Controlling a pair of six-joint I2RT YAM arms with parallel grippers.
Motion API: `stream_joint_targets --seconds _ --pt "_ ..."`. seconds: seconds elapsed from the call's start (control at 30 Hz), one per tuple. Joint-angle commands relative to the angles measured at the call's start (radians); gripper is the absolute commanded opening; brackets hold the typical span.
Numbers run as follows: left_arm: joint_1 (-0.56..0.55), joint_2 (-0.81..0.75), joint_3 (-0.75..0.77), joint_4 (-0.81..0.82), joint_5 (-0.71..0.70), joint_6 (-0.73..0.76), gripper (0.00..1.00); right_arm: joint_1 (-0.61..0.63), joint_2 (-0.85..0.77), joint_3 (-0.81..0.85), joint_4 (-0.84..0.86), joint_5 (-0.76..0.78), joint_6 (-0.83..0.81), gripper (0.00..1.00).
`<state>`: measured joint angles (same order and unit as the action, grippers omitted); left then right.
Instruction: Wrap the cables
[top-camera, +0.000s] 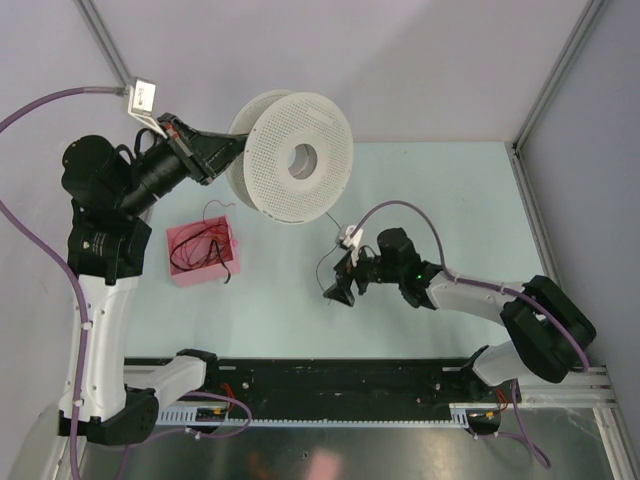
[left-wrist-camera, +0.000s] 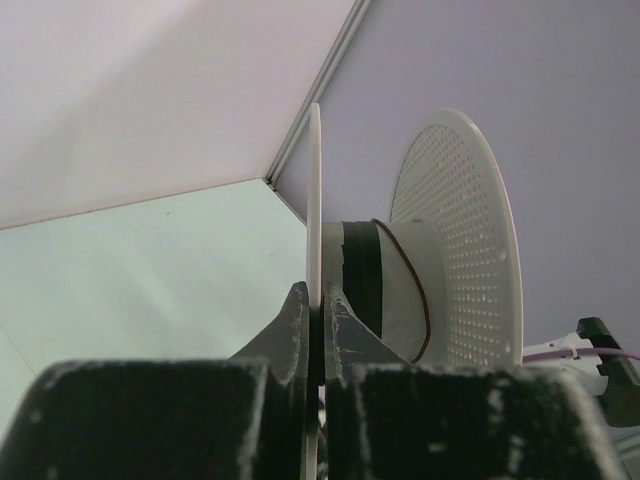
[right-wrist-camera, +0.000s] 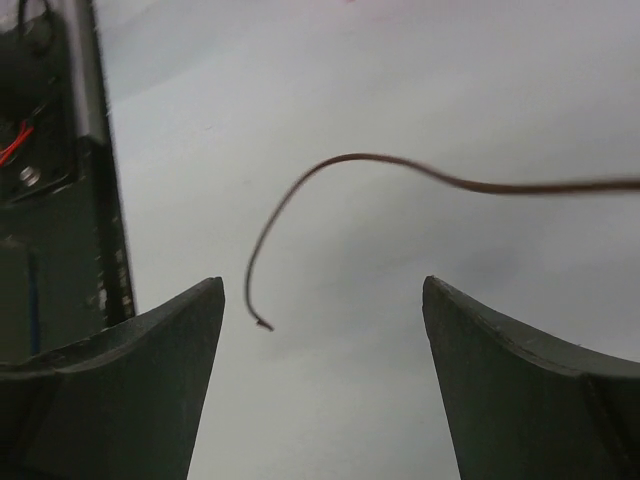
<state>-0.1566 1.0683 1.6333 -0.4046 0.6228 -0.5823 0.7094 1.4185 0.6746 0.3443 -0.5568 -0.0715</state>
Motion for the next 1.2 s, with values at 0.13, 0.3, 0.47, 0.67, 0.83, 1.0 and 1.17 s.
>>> stream_joint_targets --seconds 0.13,0.3,0.47,0.67,0.83,1.0,1.17 --pt "0.006 -0.022 0.058 0.097 -0.042 -0.020 0.00 0.145 0.074 -0.045 0.180 0.028 -0.019 0.67" --pt "0.008 -0.041 0.034 0.096 -0.088 -0.002 0.00 0.148 0.064 -0.049 0.189 0.074 -0.009 0.12" --pt "0.008 -0.072 -0.081 0.080 -0.303 0.019 0.00 0.225 -0.058 -0.049 0.017 0.085 -0.083 0.00" --pt "-0.004 -0.020 -0.191 0.013 -0.474 0.054 0.00 0.423 -0.275 -0.017 -0.268 0.089 -0.317 0.00" --pt "-0.132 0.044 -0.234 -0.049 -0.713 0.137 0.00 0.537 -0.367 0.104 -0.503 0.108 -0.511 0.00" --pt "-0.220 0.101 -0.330 -0.054 -0.836 0.194 0.00 0.597 -0.361 0.268 -0.631 0.158 -0.723 0.00" --pt "-0.270 0.130 -0.407 -0.052 -0.840 0.231 0.00 0.551 -0.311 0.424 -0.656 0.190 -0.842 0.00"
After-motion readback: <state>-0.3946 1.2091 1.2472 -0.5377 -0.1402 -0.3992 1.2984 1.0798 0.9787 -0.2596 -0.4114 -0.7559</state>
